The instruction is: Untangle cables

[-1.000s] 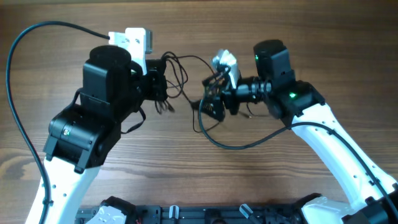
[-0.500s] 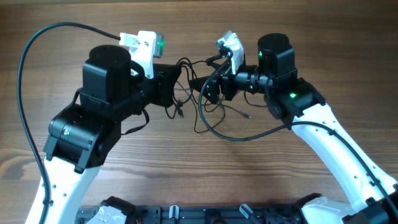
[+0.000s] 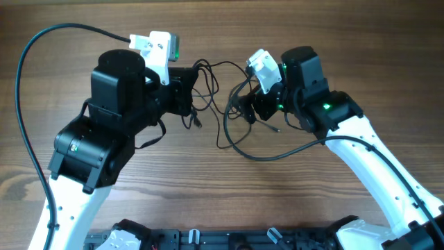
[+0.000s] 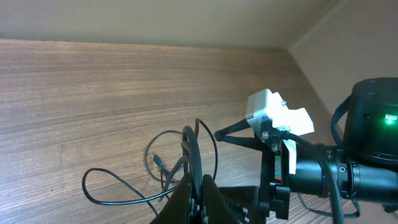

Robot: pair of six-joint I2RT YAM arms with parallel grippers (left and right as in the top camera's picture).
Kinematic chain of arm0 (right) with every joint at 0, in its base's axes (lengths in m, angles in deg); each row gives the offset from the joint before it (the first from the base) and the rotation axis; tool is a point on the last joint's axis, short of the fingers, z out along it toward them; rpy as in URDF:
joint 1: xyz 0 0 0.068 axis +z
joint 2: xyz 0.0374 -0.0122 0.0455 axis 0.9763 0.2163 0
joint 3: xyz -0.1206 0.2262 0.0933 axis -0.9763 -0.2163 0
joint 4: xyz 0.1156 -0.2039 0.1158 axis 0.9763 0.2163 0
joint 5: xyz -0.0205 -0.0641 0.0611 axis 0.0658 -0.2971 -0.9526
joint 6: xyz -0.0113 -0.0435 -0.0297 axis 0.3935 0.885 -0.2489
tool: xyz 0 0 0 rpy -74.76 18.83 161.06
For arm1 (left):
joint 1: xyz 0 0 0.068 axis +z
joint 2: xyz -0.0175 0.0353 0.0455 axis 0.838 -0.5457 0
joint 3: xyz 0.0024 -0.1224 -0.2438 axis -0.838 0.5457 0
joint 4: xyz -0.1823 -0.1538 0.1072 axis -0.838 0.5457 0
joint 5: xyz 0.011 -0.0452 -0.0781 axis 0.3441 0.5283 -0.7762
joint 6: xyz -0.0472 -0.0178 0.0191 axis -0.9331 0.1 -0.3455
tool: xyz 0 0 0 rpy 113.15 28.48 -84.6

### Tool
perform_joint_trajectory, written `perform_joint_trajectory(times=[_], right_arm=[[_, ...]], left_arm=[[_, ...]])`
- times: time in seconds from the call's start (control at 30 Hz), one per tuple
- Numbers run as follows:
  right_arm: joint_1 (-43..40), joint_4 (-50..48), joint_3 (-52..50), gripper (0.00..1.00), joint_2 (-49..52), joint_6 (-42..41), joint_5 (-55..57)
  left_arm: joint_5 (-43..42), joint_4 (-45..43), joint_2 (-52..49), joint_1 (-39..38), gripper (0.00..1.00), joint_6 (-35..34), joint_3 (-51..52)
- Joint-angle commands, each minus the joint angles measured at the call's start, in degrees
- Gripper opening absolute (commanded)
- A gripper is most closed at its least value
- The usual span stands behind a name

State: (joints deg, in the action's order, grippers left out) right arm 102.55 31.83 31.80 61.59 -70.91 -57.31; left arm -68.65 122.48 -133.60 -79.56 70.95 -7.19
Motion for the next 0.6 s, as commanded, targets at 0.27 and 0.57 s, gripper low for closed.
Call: perform_joint_trajectory(times=[0.27, 0.57], right_arm=[[5.75, -10.82, 0.68, 1.0, 6.71, 1.07, -10.54], [7.43, -18.78, 0.68, 0.97, 6.71, -5.77, -10.54]], left_arm=[[-2.05, -0.79, 0.9, 0.35, 0.05, -0.11, -0.87], [-3.13, -0.74, 0.9, 0.35, 0.05, -0.09, -0.87]])
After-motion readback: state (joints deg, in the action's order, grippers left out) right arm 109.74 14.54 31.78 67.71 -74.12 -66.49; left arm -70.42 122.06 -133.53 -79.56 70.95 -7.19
